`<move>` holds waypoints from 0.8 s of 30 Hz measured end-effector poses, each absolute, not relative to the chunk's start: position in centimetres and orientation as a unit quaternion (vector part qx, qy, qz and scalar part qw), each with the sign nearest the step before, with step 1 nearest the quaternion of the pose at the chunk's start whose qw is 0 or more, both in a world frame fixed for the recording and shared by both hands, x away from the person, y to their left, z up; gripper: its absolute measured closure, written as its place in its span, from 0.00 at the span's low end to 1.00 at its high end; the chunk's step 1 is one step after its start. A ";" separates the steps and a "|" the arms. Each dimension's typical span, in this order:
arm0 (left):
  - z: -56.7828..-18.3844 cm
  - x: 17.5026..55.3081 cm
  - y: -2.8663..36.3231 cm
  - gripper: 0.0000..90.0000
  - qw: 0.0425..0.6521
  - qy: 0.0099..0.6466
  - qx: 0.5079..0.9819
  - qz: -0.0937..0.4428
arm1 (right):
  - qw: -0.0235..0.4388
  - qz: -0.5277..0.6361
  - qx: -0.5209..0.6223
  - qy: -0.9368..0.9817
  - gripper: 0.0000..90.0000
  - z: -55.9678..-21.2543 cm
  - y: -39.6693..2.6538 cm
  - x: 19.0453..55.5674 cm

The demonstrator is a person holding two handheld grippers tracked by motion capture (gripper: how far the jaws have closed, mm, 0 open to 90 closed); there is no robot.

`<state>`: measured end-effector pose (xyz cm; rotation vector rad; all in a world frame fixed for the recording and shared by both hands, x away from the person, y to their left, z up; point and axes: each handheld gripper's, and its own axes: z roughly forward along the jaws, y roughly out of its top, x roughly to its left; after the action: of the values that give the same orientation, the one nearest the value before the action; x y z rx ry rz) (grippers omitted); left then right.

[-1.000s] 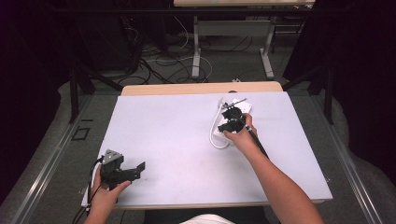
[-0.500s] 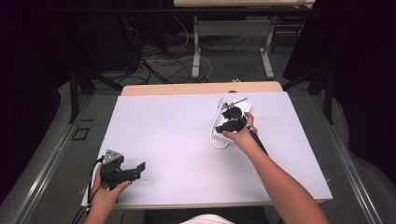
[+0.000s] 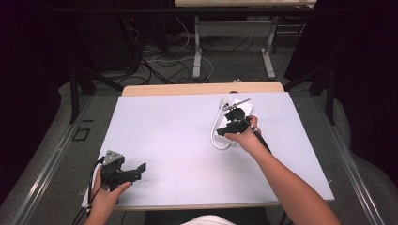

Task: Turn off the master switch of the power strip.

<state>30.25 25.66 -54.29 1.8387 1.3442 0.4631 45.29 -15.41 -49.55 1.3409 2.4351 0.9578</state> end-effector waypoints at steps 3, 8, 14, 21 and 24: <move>-54.3 30.2 25.7 0.07 0.398 0.530 0.726 0.183 | 0.106 0.325 0.446 0.827 0.44 -49.3 -15.6 45.1; -54.3 30.2 25.7 0.07 0.398 0.531 0.726 0.182 | 0.124 0.328 0.438 0.828 0.41 -48.9 -15.8 44.8; -54.3 30.3 25.7 0.07 0.398 0.531 0.726 0.182 | 0.109 0.337 0.445 0.822 0.31 -48.6 -16.5 44.6; -54.3 30.2 25.6 0.07 0.398 0.531 0.726 0.182 | 0.121 0.352 0.439 0.818 0.17 -48.5 -17.1 44.2; -54.3 30.2 25.6 0.07 0.397 0.531 0.727 0.181 | 0.138 0.364 0.444 0.807 0.12 -48.4 -17.4 43.9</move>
<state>30.23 25.64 -54.28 1.8419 1.3442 0.4589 43.93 -17.44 -48.43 1.2838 2.3337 1.0522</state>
